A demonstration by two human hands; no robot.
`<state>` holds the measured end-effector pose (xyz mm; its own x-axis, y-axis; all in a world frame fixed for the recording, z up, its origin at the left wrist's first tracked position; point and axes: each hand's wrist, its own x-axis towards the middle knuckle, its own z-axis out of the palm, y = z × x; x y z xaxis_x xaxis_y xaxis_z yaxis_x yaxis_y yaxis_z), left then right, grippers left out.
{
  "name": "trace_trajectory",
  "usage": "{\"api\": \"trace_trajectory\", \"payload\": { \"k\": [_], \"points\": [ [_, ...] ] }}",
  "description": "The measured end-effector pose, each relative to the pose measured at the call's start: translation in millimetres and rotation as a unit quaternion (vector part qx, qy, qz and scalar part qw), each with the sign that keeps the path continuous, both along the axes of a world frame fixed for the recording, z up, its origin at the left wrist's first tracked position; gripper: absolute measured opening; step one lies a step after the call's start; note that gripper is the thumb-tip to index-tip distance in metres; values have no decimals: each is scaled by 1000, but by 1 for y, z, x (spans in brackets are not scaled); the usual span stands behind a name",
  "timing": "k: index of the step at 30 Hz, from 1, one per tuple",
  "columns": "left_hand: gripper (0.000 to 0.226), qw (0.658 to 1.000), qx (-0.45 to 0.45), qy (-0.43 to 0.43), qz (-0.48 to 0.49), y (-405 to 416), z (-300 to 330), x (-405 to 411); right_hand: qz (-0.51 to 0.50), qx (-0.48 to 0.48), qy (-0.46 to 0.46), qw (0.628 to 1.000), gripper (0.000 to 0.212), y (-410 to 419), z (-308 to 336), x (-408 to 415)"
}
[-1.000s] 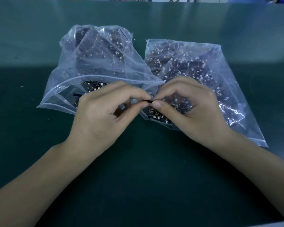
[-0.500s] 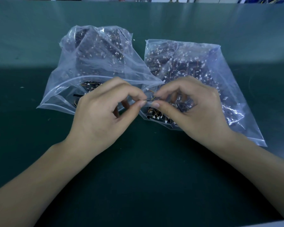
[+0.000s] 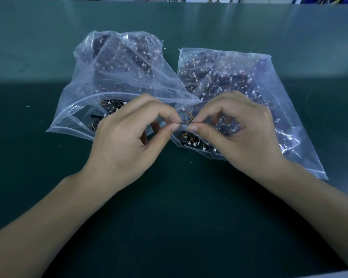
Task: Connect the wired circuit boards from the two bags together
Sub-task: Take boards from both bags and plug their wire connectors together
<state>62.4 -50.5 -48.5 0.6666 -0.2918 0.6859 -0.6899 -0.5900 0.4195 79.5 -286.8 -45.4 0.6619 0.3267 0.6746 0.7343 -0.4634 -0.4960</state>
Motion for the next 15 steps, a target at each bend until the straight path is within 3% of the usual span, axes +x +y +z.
{"api": "trace_trajectory", "payload": {
  "k": [15],
  "points": [
    [6,1000,5,0,-1,1,1,0,-6,0,-1,1000,14,2,-1,0]
  ]
}}
